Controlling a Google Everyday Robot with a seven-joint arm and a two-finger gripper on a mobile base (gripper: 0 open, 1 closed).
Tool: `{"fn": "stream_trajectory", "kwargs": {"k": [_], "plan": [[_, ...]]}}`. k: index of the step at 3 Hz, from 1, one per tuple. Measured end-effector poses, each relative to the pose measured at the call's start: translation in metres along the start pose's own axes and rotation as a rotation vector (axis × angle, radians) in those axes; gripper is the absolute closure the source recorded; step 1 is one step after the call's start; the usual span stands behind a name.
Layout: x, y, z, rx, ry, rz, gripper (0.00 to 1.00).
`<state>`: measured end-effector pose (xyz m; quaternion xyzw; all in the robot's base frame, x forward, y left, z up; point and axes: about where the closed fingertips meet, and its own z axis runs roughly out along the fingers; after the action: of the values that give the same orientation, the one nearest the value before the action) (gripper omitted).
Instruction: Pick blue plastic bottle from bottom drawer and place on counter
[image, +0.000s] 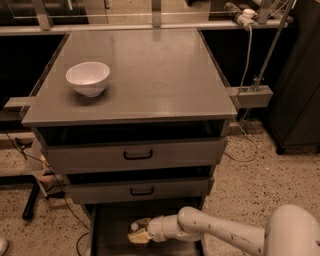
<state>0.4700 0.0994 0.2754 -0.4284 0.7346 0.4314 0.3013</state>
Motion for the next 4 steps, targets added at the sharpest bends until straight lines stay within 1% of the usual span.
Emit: {"fn": "stream_trajectory", "kwargs": {"k": [1,2,3,4], "plan": [[-0.017,0.014,-0.024,0.02,-0.035,0.049,1.0],[-0.032,0.021,-0.052,0.051,-0.074,0.086,1.0],[-0.054,0.028,-0.084,0.101,-0.085,0.091,1.0],[-0.095,0.034,-0.118,0.157,-0.077,0.059,1.0]]}}
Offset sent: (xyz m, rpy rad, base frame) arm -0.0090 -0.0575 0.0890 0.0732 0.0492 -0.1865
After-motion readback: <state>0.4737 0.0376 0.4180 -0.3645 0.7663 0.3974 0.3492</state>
